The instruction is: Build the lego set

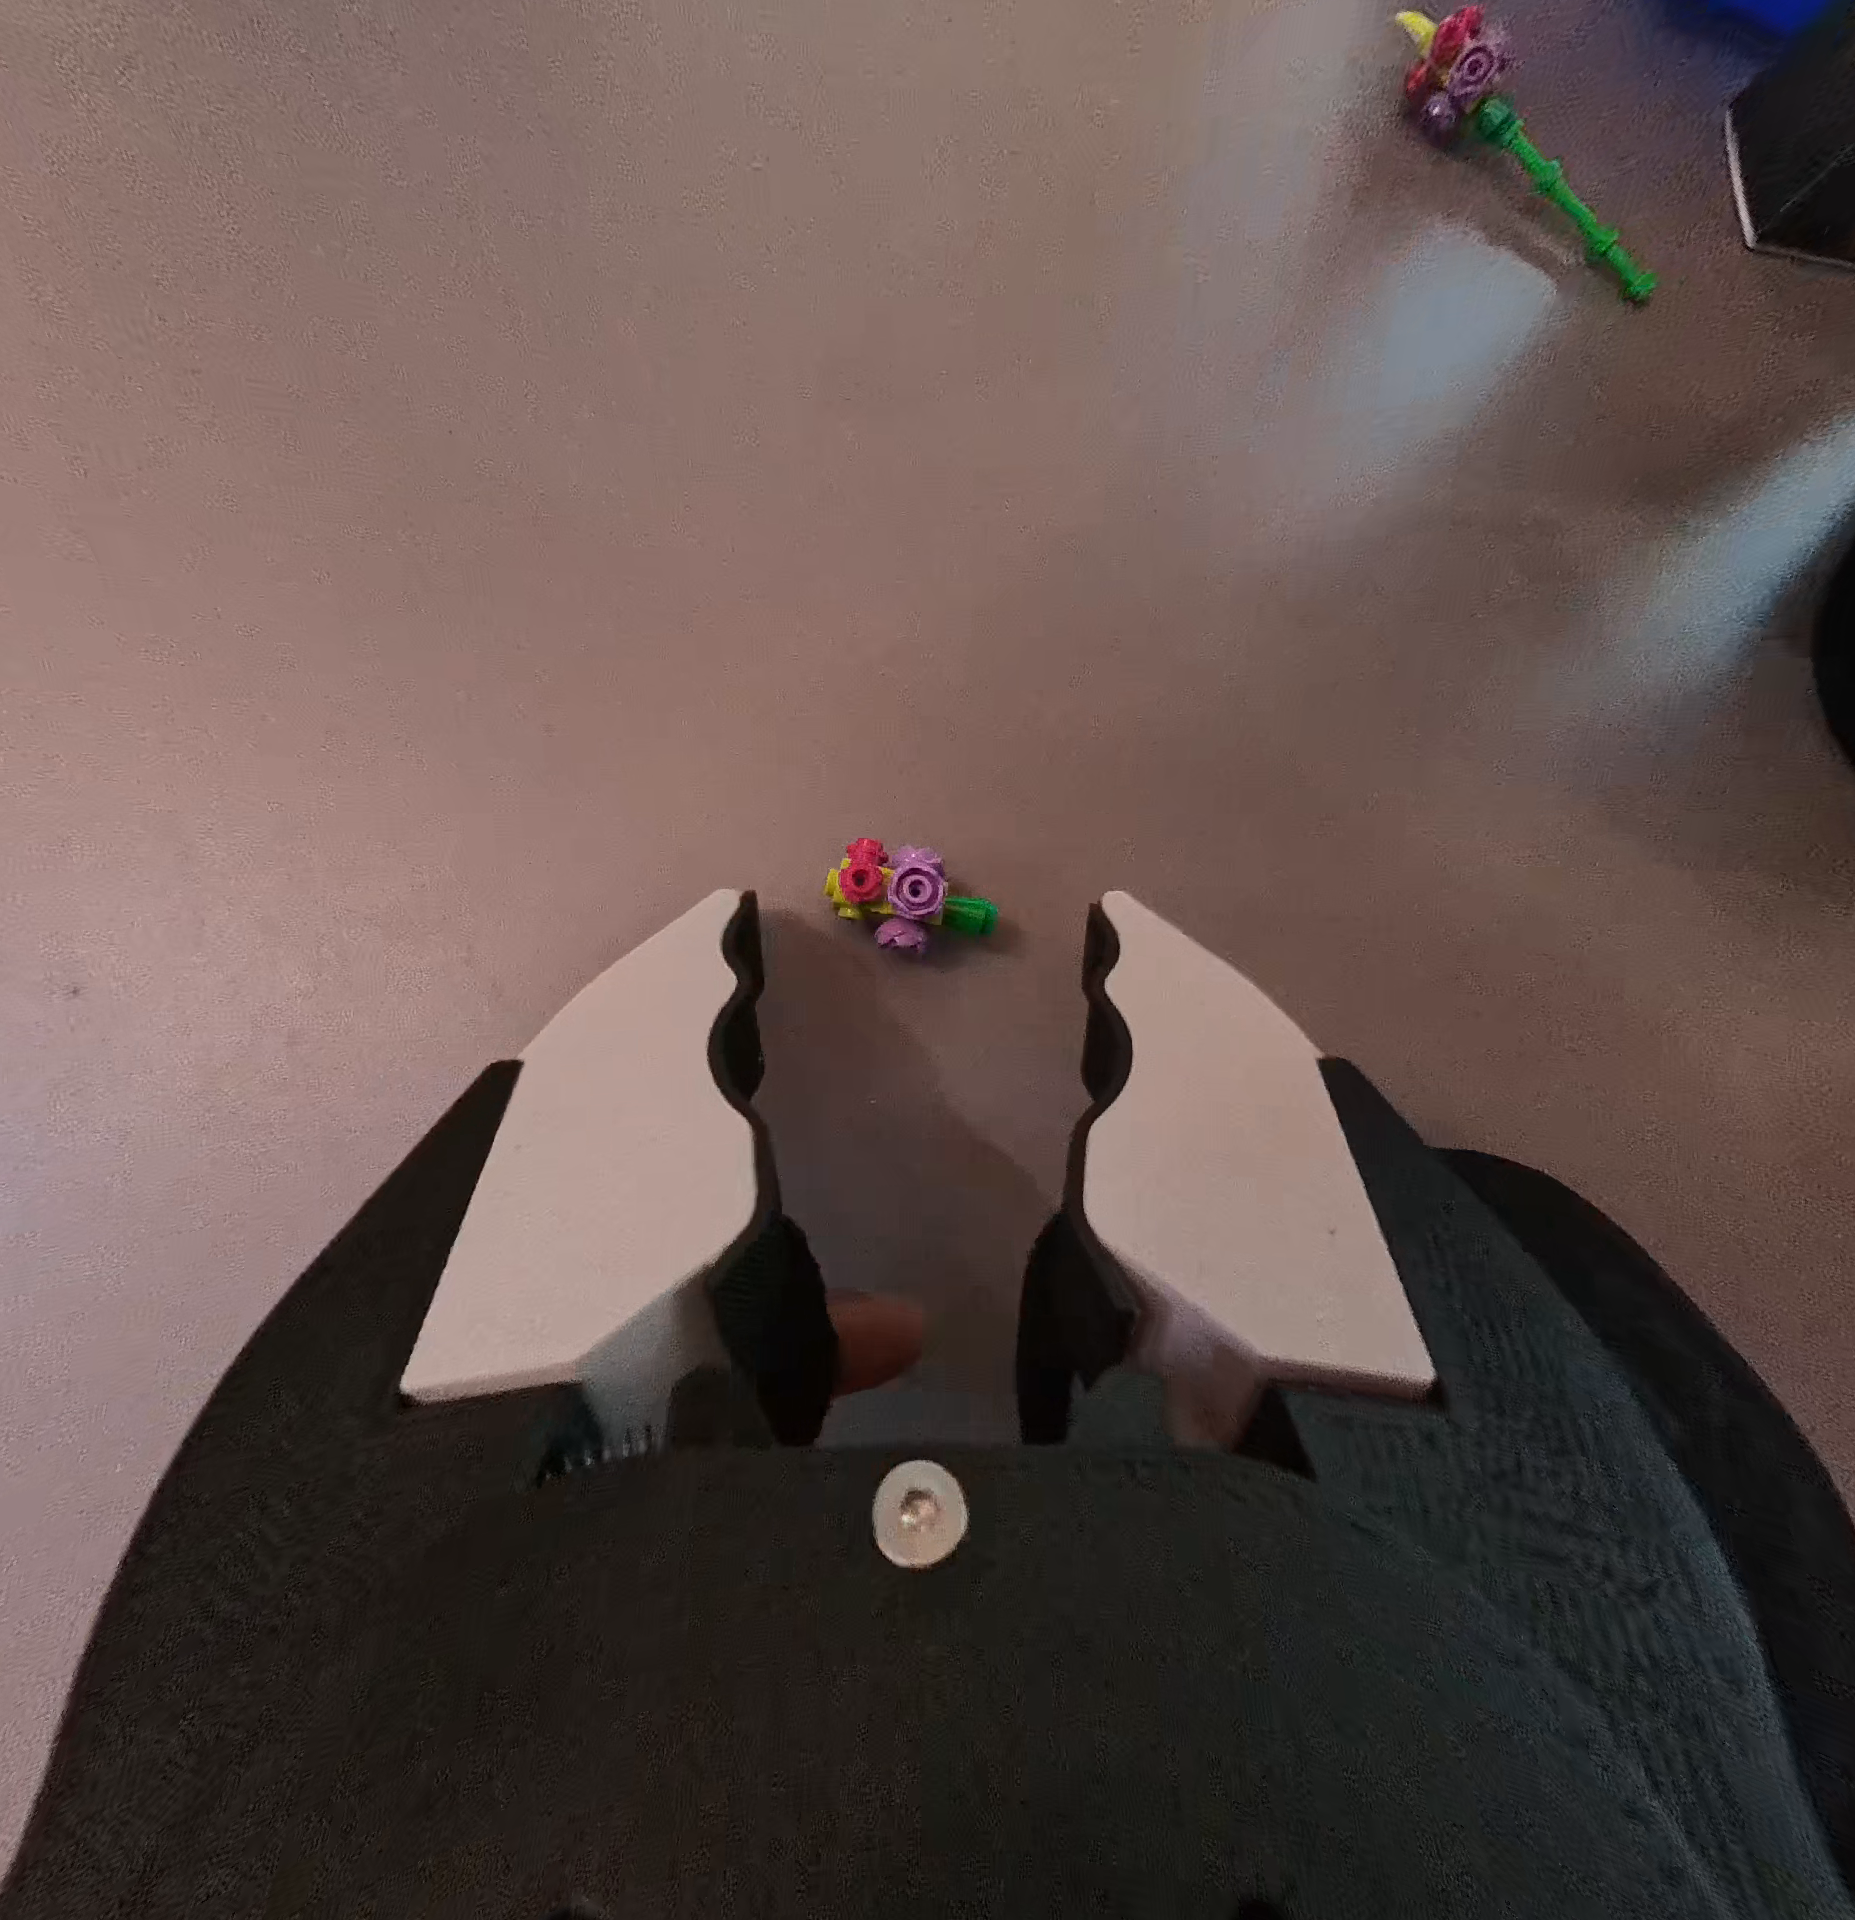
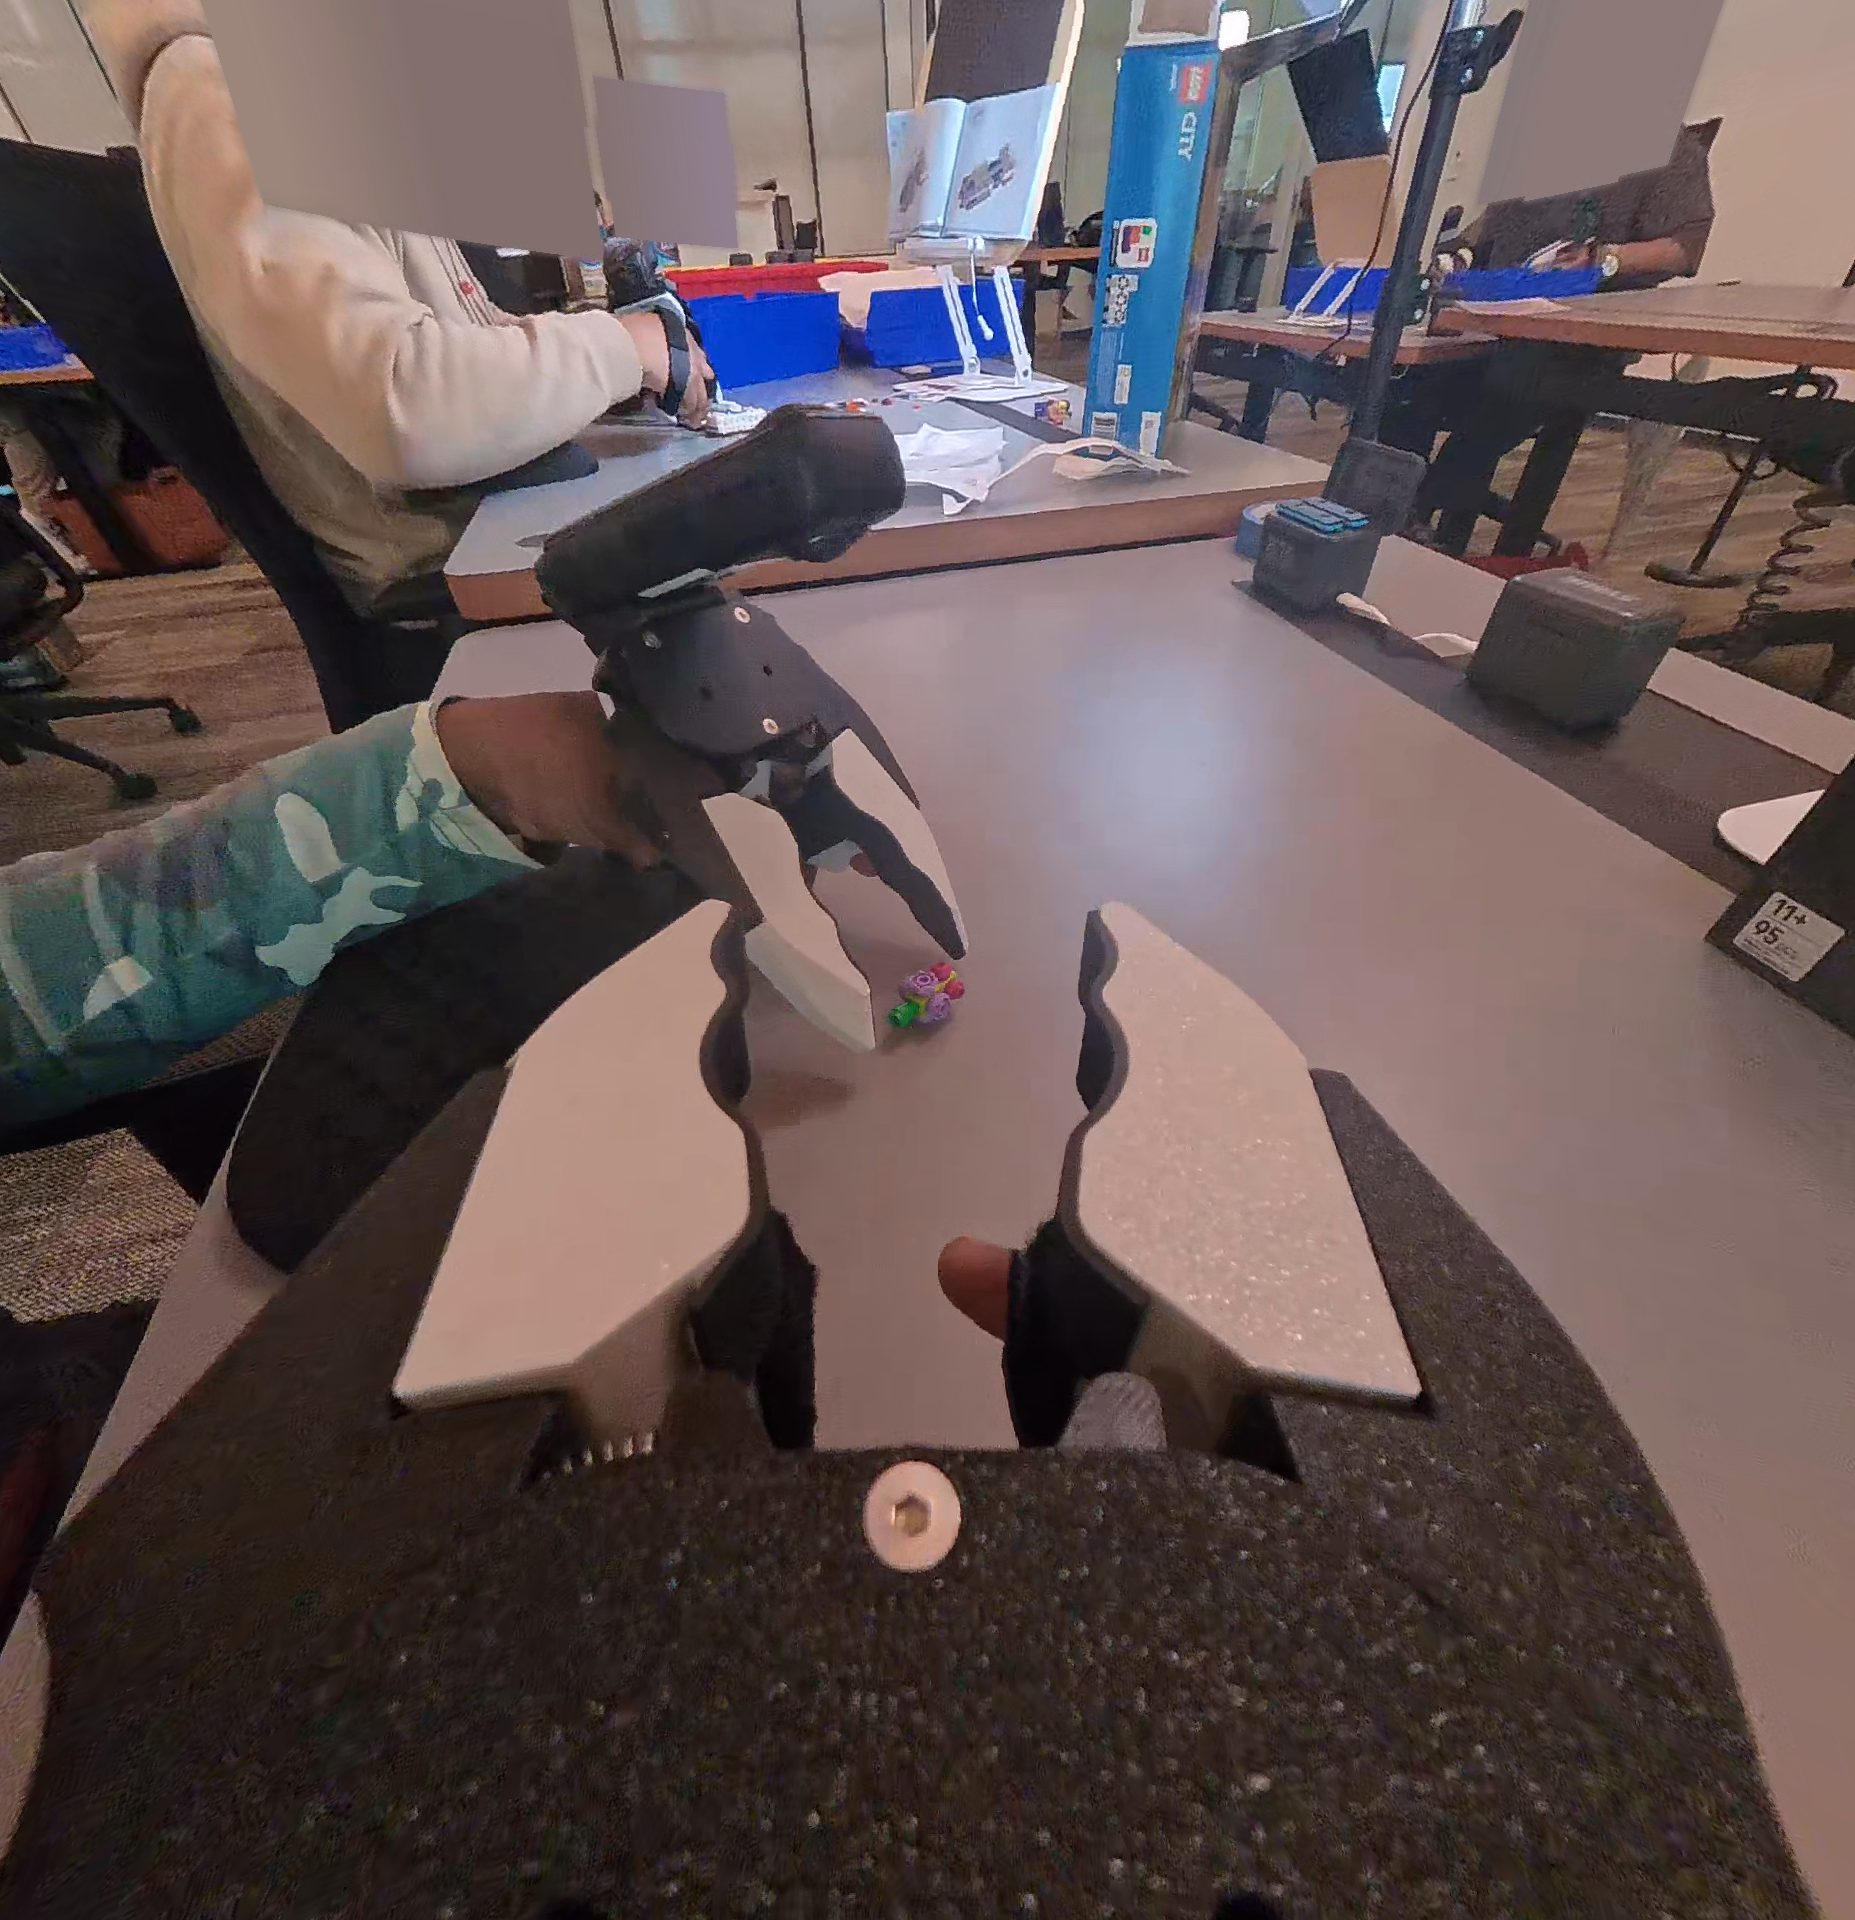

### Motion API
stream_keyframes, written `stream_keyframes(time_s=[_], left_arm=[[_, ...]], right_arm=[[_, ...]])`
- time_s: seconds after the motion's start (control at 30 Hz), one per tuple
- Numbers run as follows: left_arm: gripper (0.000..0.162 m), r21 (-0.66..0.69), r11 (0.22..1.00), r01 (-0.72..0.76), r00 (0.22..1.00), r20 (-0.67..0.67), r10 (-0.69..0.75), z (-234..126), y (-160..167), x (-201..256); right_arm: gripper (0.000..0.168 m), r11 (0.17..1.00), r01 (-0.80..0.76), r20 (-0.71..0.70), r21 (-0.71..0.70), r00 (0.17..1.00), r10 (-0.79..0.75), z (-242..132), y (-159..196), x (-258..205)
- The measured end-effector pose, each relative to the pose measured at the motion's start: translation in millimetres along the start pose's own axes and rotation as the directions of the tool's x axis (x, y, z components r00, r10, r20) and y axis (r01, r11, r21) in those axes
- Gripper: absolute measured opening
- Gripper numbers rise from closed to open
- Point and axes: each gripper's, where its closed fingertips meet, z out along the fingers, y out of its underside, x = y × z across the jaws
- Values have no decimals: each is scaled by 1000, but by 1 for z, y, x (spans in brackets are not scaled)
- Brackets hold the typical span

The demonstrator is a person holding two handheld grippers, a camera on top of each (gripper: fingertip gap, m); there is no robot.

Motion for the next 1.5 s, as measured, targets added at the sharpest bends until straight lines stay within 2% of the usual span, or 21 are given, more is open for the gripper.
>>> stream_keyframes(time_s=[0.07, 0.13, 0.17, 0.23, 0.27, 0.3, 0.33, 0.4, 0.43, 0.47, 0.57, 0.67, 0.83, 1.07, 1.3, 1.4, 1.5], left_arm=[[52, -25, 999, -19, 1000, -1, 19, 3, 3, 0], [32, -25, 998, -63, 998, -6, 63, 4, 3, 1], [31, -7, 995, -102, 995, 6, 102, 3, 1, 1], [31, 114, 960, -256, 966, 70, 250, -6, -14, 4], [31, 204, 914, -351, 935, 120, 333, -15, -28, 10], [31, 291, 839, -459, 888, 186, 422, -27, -42, 19], [31, 366, 726, -583, 813, 267, 518, -40, -57, 32], [31, 448, 440, -778, 622, 451, 640, -67, -78, 65], [31, 448, 346, -824, 555, 517, 652, -76, -83, 77], [31, 435, 303, -848, 517, 553, 653, -80, -86, 83], [31, 364, 271, -891, 446, 594, 669, -78, -87, 86], [31, 317, 268, -910, 413, 613, 674, -75, -87, 86], [31, 267, 264, -927, 376, 635, 675, -75, -89, 87], [31, 227, 256, -940, 342, 641, 687, -72, -88, 89], [31, 217, 263, -940, 340, 634, 694, -70, -85, 90], [31, 238, 273, -932, 362, 632, 685, -69, -86, 91], [31, 239, 250, -938, 345, 645, 682, -70, -86, 93]], right_arm=[[61, 1000, -3, -1, -5, 1000, 3, 1, 1, -1], [61, 1000, -18, 2, -9, 1000, 18, 2, 2, -1], [60, 999, -35, 7, -11, 999, 35, 2, 2, -1], [56, 995, -100, 27, -18, 995, 101, 3, 2, -2], [54, 989, -148, 41, -22, 988, 149, 4, 3, -3], [48, 979, -200, 65, -28, 977, 202, 5, 3, -4], [42, 966, -256, 101, -30, 961, 258, 6, 2, -6], [35, 933, -360, 206, -9, 912, 354, 6, -7, -16], [31, 917, -400, 259, 9, 886, 384, 5, -13, -21], [28, 903, -429, 309, 24, 862, 401, 4, -19, -26], [23, 887, -457, 375, 62, 835, 403, -1, -30, -33], [13, 907, -416, 330, 70, 867, 373, 1, -28, -31], [13, 937, -340, 264, 84, 914, 308, 5, -26, -29], [10, 960, -263, 234, 96, 943, 235, 6, -28, -32], [8, 976, -201, 203, 85, 962, 180, 8, -26, -34], [7, 975, -209, 208, 80, 960, 189, 8, -26, -34], [7, 965, -250, 236, 76, 945, 226, 6, -25, -36]])
